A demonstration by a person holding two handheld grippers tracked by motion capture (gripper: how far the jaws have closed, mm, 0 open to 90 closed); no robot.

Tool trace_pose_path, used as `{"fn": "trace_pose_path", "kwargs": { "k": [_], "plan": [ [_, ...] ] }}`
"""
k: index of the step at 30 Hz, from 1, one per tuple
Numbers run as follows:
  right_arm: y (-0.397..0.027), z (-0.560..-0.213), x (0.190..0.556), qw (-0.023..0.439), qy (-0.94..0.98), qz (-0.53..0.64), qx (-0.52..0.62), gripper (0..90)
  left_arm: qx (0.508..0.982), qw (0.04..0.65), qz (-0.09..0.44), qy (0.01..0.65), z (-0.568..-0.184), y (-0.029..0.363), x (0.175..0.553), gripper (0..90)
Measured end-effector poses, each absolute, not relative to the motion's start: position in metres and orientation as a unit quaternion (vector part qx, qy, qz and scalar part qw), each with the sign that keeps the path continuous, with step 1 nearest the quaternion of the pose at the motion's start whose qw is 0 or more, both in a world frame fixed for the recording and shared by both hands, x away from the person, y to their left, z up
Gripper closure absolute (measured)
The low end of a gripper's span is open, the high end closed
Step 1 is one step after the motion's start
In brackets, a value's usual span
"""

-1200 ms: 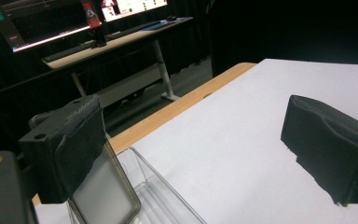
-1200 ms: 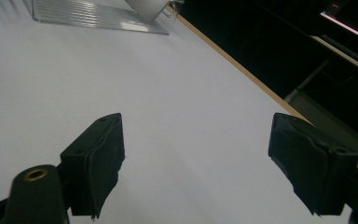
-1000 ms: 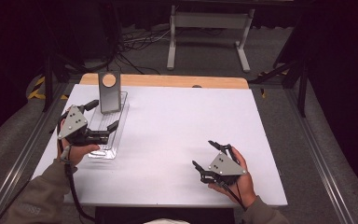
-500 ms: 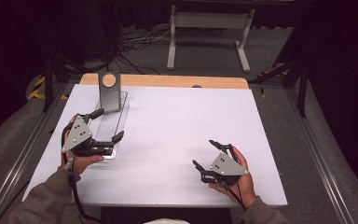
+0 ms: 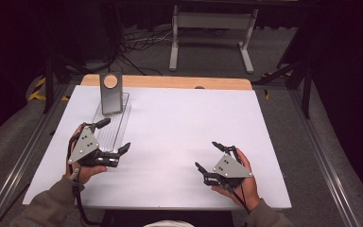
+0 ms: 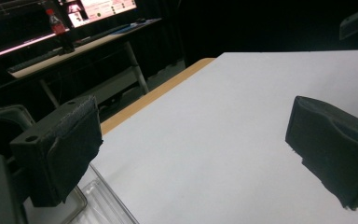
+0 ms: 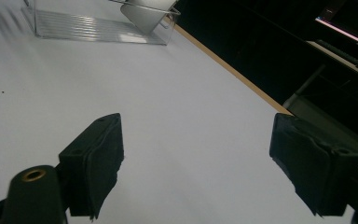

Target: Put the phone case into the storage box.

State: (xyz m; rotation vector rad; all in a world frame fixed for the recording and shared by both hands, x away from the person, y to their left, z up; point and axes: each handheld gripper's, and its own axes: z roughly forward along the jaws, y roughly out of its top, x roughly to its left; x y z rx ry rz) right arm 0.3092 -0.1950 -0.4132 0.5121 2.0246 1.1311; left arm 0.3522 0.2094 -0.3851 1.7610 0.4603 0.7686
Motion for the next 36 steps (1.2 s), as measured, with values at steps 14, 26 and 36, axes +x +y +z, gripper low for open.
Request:
{"fn": "trace_pose_path", "kwargs": {
  "k": [14,26,36],
  "plan": [
    [-0.196,-0.413,0.309,0.366,0.790,0.450,0.198,17.0,0.753,0.544,0.318,0.192,-0.400,0.202,0.344,3.4],
    [-0.194,-0.416,0.304,0.366,0.793,0.449,0.189,15.1,0.762,0.542,0.292,0.200,-0.421,0.196,0.335,3.5],
    [-0.195,-0.415,0.301,0.366,0.791,0.454,0.186,15.1,0.767,0.539,0.279,0.207,-0.426,0.197,0.332,3.0]
  ]
}}
